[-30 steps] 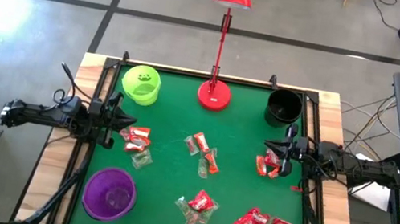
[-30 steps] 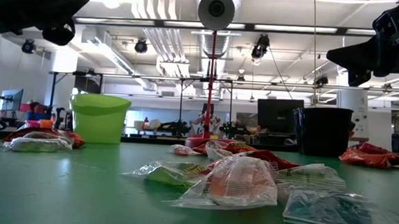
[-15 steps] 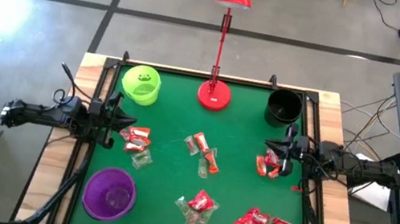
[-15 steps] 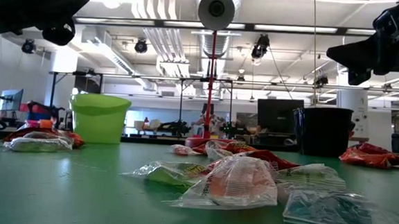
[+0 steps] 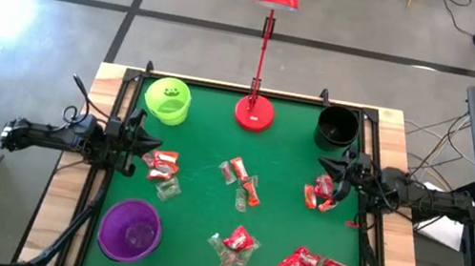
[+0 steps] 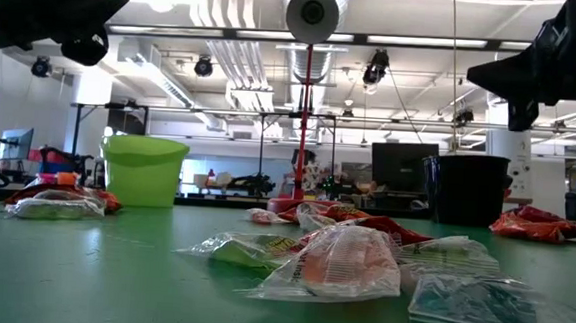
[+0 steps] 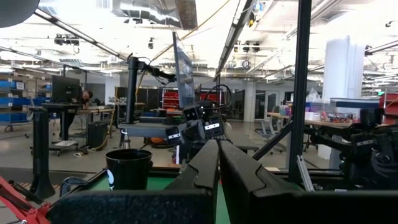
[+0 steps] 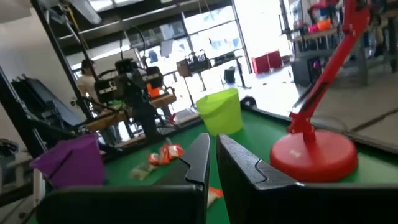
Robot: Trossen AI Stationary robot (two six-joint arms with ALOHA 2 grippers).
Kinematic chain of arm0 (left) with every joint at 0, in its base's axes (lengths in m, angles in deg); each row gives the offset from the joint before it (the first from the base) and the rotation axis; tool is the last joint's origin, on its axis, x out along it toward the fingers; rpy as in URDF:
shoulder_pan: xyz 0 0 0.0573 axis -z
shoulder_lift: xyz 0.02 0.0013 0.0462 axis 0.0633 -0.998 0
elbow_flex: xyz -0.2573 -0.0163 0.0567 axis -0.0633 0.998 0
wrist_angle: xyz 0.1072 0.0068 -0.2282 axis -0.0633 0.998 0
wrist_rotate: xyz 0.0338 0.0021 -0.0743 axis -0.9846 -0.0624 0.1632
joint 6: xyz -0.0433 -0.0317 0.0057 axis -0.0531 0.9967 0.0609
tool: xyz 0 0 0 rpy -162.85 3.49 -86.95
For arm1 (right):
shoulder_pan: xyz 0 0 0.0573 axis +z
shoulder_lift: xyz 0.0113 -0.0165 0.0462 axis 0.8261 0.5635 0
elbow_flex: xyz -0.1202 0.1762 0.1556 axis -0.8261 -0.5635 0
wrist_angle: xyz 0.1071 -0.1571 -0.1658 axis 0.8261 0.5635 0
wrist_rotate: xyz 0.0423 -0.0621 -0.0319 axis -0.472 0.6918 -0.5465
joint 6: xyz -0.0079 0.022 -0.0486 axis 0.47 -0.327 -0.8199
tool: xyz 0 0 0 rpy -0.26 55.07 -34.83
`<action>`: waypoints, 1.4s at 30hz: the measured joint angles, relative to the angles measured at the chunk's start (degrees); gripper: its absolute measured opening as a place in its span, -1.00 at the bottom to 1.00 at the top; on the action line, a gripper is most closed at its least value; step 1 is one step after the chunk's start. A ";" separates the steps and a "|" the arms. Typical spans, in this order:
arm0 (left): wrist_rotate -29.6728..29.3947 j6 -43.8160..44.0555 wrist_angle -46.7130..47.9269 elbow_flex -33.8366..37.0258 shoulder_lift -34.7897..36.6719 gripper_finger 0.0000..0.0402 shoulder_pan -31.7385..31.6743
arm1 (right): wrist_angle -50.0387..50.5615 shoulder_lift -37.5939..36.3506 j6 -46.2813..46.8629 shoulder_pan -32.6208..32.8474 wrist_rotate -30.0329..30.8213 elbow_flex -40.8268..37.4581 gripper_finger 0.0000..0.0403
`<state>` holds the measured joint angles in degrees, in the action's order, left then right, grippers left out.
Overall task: Sort candy
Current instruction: Put the transparent candy into the green bucket
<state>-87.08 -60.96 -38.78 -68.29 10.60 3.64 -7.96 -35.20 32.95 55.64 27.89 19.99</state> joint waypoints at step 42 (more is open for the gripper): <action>-0.44 -0.76 0.02 0.01 0.00 -1.00 -0.01 | 0.08 0.00 18.58 0.00 0.48 0.32 -0.89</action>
<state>-87.53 -61.72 -38.76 -68.28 10.60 3.63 -7.88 -35.20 51.53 55.64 28.37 20.32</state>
